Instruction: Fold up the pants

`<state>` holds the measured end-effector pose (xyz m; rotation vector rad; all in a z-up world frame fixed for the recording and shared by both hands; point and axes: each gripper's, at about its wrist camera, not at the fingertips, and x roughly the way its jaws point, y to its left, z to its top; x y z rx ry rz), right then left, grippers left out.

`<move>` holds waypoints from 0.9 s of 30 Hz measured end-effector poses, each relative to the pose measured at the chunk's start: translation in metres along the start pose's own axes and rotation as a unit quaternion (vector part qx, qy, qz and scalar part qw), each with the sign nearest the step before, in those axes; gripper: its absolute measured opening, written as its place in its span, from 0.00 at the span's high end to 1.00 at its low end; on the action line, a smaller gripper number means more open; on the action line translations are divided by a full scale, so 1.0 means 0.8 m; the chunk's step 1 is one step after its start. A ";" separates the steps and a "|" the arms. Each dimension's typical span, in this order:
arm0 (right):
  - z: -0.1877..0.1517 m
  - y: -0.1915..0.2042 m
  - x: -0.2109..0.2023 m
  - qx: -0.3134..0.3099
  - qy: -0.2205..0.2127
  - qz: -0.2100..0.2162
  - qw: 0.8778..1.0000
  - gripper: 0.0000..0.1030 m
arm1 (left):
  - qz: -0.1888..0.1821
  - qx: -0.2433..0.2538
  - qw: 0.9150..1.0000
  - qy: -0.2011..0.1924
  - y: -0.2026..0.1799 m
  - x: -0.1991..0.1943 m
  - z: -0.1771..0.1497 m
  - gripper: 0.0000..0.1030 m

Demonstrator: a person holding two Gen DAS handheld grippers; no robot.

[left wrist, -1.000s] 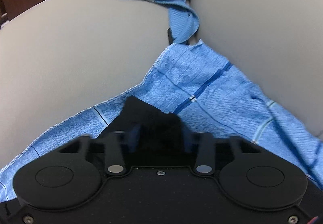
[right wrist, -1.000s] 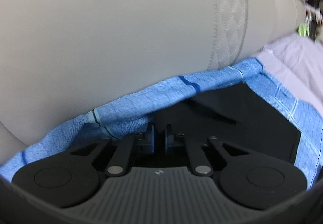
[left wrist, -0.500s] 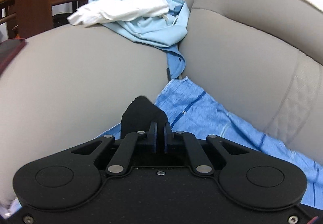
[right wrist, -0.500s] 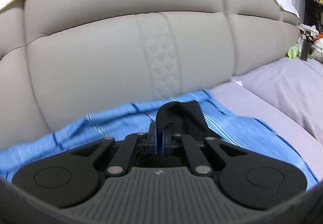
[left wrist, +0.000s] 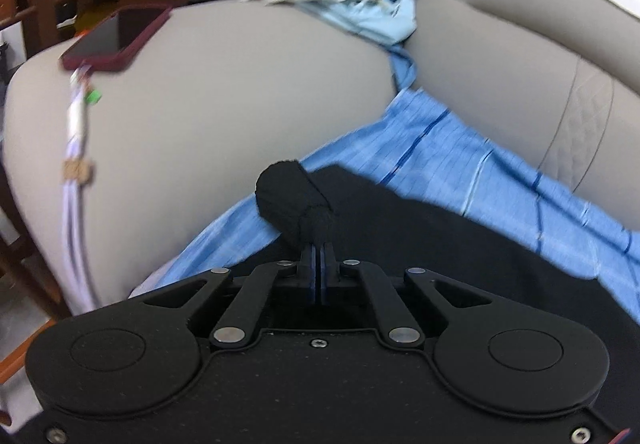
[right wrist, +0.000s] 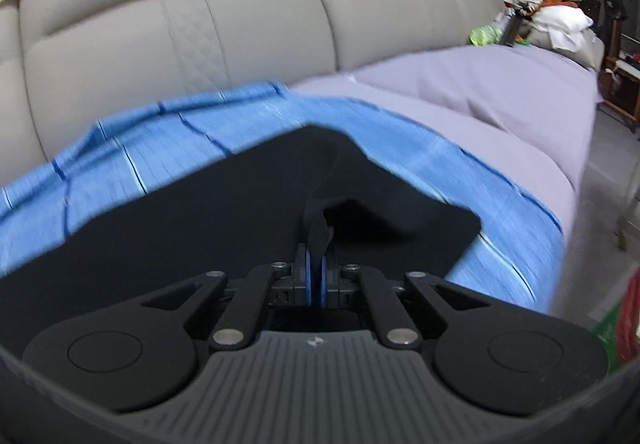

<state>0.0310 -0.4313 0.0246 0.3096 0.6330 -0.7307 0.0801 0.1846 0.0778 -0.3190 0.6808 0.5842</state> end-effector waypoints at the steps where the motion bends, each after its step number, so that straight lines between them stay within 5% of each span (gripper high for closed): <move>1: -0.006 -0.003 -0.001 -0.003 0.001 -0.004 1.000 0.93 | 0.002 0.000 1.000 0.002 0.005 -0.001 -0.007 0.97; 14: -0.024 -0.026 -0.018 -0.040 -0.006 -0.035 0.999 0.91 | 0.014 0.030 0.999 0.010 0.031 -0.012 -0.050 0.97; 19: -0.034 -0.033 0.009 -0.052 0.036 -0.063 0.996 0.91 | 0.032 0.042 0.998 0.044 0.034 0.010 -0.066 0.96; 20: -0.035 -0.035 0.009 -0.052 0.041 -0.059 0.996 0.88 | 0.033 0.045 0.998 0.043 0.034 0.011 -0.068 0.93; 22: -0.034 -0.038 0.004 -0.054 0.038 -0.062 0.996 0.66 | 0.038 0.054 0.997 0.037 0.034 0.009 -0.068 0.88; 27: -0.012 -0.032 -0.028 -0.050 0.016 -0.056 0.997 0.42 | 0.052 0.051 0.997 0.007 0.041 -0.009 -0.059 0.60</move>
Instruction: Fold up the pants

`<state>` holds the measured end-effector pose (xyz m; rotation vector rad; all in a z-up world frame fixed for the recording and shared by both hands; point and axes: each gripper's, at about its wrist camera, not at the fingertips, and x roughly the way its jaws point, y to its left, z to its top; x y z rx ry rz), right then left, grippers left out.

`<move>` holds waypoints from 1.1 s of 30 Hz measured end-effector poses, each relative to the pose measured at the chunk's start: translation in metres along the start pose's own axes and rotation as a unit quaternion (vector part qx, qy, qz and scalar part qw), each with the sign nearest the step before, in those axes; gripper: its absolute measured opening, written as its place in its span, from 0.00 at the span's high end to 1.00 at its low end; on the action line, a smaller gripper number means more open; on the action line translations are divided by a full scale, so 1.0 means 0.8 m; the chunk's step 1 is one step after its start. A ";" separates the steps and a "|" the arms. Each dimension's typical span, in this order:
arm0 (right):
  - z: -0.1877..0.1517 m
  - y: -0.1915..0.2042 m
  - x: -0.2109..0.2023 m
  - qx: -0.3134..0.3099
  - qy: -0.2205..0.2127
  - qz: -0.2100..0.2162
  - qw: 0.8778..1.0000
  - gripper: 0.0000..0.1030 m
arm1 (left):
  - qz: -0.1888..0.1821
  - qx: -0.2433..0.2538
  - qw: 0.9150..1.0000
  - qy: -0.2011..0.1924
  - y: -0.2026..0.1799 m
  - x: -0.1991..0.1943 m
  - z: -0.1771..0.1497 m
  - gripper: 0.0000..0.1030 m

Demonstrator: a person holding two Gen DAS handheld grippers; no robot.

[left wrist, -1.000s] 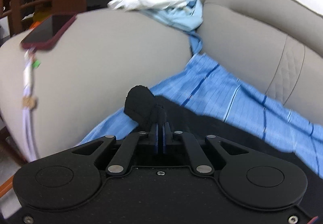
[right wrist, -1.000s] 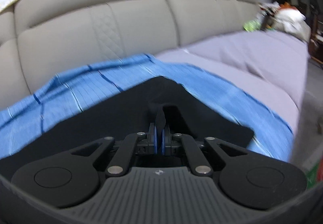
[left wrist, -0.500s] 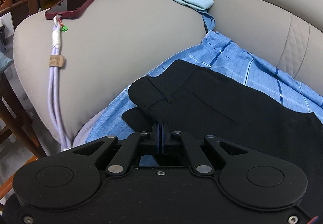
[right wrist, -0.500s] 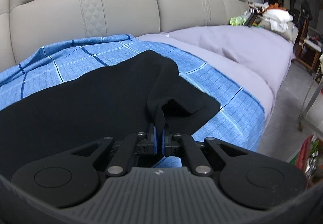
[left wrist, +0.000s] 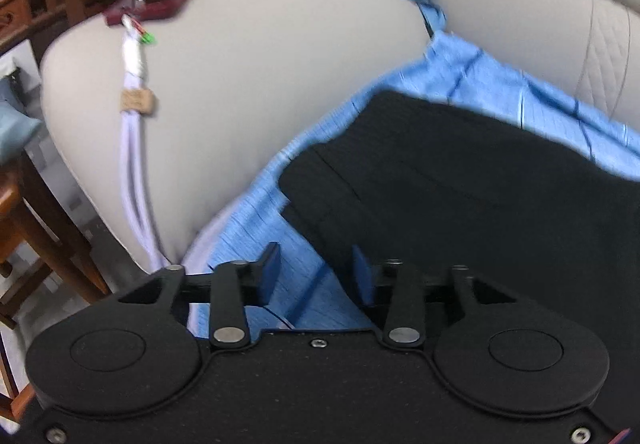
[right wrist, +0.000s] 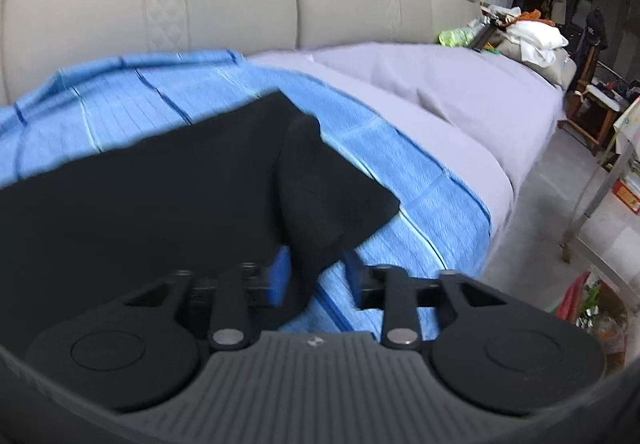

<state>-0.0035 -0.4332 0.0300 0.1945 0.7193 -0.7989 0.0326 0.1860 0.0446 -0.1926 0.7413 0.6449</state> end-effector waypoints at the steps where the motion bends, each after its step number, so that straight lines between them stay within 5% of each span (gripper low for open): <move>1: 0.006 0.004 -0.011 0.002 -0.008 0.016 1.000 0.37 | -0.002 -0.003 1.000 -0.014 0.003 -0.007 0.003 0.59; 5: 0.027 0.051 -0.053 -0.021 -0.043 0.103 0.994 0.26 | -0.022 -0.011 0.996 -0.085 0.004 -0.035 0.014 0.58; 8: 0.032 0.114 -0.072 -0.053 -0.047 0.197 0.978 0.24 | -0.078 0.000 0.988 -0.132 -0.008 -0.045 0.014 0.83; 13: 0.012 0.276 -0.090 -0.154 -0.011 0.338 0.928 0.28 | -0.100 0.031 0.986 -0.130 -0.039 -0.013 0.005 0.81; 17: -0.005 0.384 -0.111 -0.196 0.023 0.450 0.871 0.34 | -0.084 0.032 0.992 -0.083 -0.044 0.027 0.000 0.81; 21: -0.019 0.463 -0.121 -0.237 0.045 0.468 0.850 0.30 | -0.073 0.075 0.991 -0.088 -0.041 0.044 -0.015 0.79; 25: -0.034 0.506 -0.111 -0.270 0.063 0.441 0.854 0.27 | -0.084 0.078 0.989 -0.099 -0.036 0.051 -0.020 0.79; 28: -0.043 0.519 -0.106 -0.284 0.070 0.454 0.842 0.42 | -0.090 0.071 0.988 -0.100 -0.032 0.051 -0.019 0.78; 30: -0.049 0.522 -0.117 -0.311 0.062 0.467 0.825 0.71 | -0.091 0.067 0.989 -0.098 -0.028 0.050 -0.019 0.78; 33: -0.053 0.529 -0.127 -0.327 0.034 0.453 0.829 0.92 | -0.087 0.063 0.989 -0.097 -0.029 0.053 -0.015 0.77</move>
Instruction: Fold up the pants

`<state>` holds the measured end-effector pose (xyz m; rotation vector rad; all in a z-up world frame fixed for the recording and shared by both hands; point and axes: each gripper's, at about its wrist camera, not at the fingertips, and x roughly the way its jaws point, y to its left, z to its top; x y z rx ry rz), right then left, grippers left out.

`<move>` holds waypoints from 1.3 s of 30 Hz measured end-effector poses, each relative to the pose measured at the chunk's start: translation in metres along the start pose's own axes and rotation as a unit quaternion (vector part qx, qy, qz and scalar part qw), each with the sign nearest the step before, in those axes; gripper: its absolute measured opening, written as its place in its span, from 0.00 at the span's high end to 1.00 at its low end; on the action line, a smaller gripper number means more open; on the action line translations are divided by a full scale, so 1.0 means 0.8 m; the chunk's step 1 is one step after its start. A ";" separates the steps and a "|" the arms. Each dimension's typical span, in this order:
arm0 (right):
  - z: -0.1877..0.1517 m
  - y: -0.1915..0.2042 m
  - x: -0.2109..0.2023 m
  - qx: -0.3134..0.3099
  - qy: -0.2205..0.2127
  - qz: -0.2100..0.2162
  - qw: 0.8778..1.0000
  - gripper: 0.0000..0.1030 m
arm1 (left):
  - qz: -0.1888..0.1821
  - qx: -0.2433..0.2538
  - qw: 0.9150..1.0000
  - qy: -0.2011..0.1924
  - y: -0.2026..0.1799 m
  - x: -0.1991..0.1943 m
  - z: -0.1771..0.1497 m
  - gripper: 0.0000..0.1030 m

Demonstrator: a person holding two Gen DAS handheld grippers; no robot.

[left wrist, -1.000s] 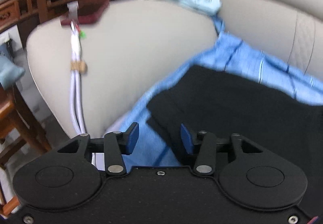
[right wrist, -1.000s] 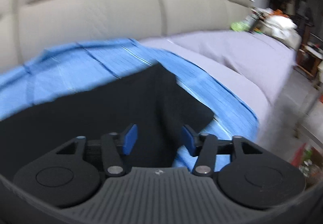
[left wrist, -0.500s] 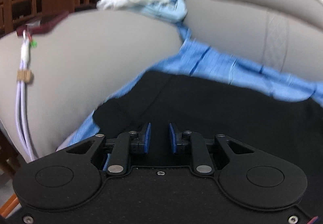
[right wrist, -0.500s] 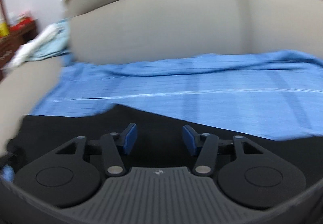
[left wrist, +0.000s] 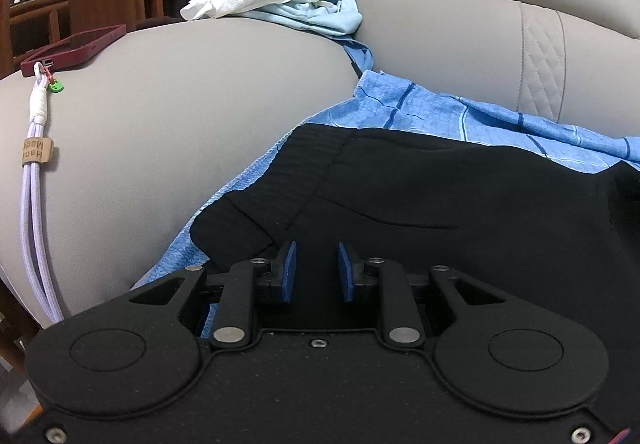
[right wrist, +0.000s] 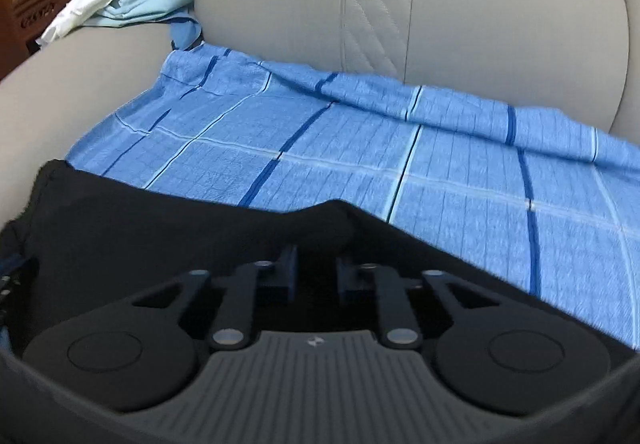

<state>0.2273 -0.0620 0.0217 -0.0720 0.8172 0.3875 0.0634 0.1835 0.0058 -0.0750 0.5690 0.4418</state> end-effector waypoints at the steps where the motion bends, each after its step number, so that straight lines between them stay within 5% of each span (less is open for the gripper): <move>1: 0.003 0.000 0.001 -0.001 -0.008 -0.019 1.000 0.92 | 0.002 -0.002 1.000 0.000 0.001 0.002 0.001 0.76; 8: 0.014 -0.007 0.032 0.010 -0.043 -0.051 0.998 0.88 | 0.004 -0.020 1.000 0.005 0.011 -0.001 0.000 0.71; 9: 0.016 -0.003 0.040 0.005 -0.048 -0.056 0.997 0.70 | 0.005 -0.017 1.000 0.004 0.011 -0.002 -0.001 0.71; 11: 0.019 -0.005 0.039 0.009 -0.058 -0.064 0.996 0.67 | 0.008 -0.018 1.000 0.000 0.012 -0.006 -0.003 0.71; 15: 0.011 -0.006 -0.006 0.018 -0.114 -0.046 0.992 0.29 | 0.008 -0.032 0.999 -0.029 0.014 -0.019 -0.007 0.64; 18: -0.018 -0.010 -0.050 0.009 -0.156 -0.011 0.988 0.19 | -0.006 -0.030 0.997 -0.071 0.009 -0.033 -0.010 0.58; 22: -0.071 -0.029 -0.091 -0.006 -0.156 -0.005 0.988 0.16 | 0.001 -0.006 0.998 -0.063 -0.005 -0.030 -0.016 0.57; 28: -0.155 -0.138 -0.137 0.039 -0.114 -0.120 0.985 0.16 | 0.020 0.005 0.999 -0.033 -0.008 -0.012 -0.025 0.58; 33: -0.223 -0.273 -0.196 0.146 -0.122 -0.244 0.951 0.14 | 0.025 -0.005 0.999 -0.028 -0.011 -0.007 -0.027 0.57; 39: -0.302 -0.415 -0.274 0.288 -0.140 -0.372 0.872 0.14 | 0.006 -0.043 0.999 -0.023 -0.002 0.001 -0.024 0.56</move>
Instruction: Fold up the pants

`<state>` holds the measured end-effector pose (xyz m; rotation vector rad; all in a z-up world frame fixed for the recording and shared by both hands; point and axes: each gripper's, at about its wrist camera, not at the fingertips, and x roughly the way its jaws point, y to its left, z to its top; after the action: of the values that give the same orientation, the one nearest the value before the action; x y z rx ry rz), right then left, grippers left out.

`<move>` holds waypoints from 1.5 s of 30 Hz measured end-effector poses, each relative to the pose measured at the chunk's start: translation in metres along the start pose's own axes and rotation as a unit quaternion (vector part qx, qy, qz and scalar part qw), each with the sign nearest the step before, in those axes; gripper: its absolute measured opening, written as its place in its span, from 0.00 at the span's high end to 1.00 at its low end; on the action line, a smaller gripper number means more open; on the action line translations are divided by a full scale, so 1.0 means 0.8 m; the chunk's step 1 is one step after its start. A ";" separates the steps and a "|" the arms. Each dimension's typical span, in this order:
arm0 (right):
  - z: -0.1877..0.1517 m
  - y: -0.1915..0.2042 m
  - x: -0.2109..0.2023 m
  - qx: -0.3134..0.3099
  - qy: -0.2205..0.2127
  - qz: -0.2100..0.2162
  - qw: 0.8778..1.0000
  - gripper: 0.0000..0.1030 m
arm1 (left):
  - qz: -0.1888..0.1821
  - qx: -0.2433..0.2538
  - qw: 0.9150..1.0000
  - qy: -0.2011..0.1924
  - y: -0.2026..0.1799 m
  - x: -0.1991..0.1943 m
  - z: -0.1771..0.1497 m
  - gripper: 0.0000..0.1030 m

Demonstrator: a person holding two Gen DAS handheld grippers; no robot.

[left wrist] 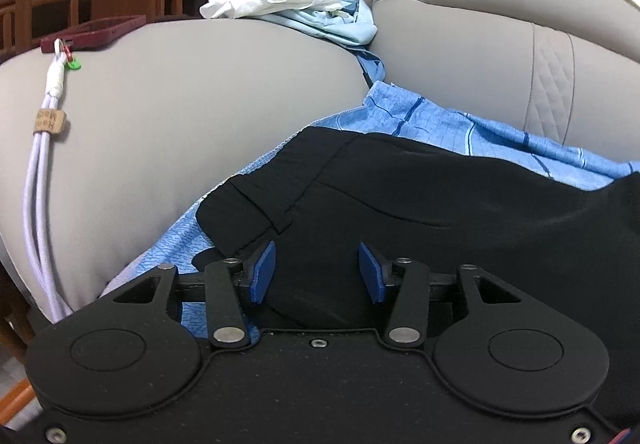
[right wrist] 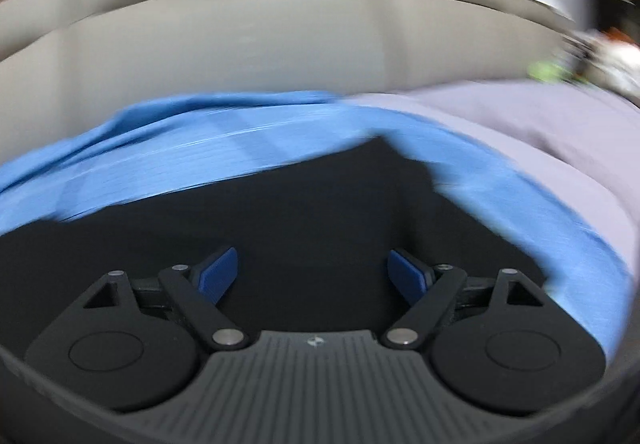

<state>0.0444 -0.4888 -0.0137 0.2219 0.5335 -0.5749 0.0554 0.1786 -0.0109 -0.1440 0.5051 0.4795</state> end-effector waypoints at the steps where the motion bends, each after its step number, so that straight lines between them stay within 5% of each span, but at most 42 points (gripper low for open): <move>1: 0.003 -0.024 0.005 0.017 -0.004 -0.013 1.000 0.14 | 0.001 0.000 1.000 0.000 0.000 0.001 0.000 0.56; 7: 0.015 -0.082 0.012 0.042 -0.018 -0.089 0.995 0.12 | 0.015 0.006 1.000 -0.003 -0.007 0.001 -0.001 0.55; 13: 0.015 -0.099 -0.036 0.102 -0.053 -0.061 0.991 0.12 | 0.023 0.014 1.000 -0.004 -0.009 0.000 -0.002 0.55; 20: -0.003 -0.101 -0.068 0.118 -0.002 -0.055 0.991 0.12 | -0.009 0.022 1.000 -0.014 -0.010 -0.040 0.013 0.43; 25: -0.013 -0.107 -0.059 0.135 0.098 -0.083 0.982 0.12 | -0.039 0.049 0.998 -0.008 -0.022 -0.065 0.018 0.38; 34: -0.017 -0.120 -0.043 0.180 0.049 0.054 0.981 0.13 | -0.077 0.067 0.994 0.032 -0.064 -0.071 0.009 0.34; 38: -0.015 -0.108 -0.027 0.139 0.032 0.045 0.989 0.17 | -0.072 0.088 0.993 0.033 -0.083 -0.070 0.006 0.32; 41: -0.013 -0.114 -0.031 0.171 0.019 0.065 0.983 0.47 | -0.066 0.095 0.992 0.041 -0.090 -0.064 0.004 0.32; 45: -0.014 -0.118 -0.017 0.169 0.005 0.077 0.983 0.39 | -0.055 0.102 0.992 0.052 -0.093 -0.053 -0.003 0.31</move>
<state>-0.0238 -0.5563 -0.0205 0.5846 0.4221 -0.5111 0.0574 0.0955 0.0094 0.0005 0.6410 0.3107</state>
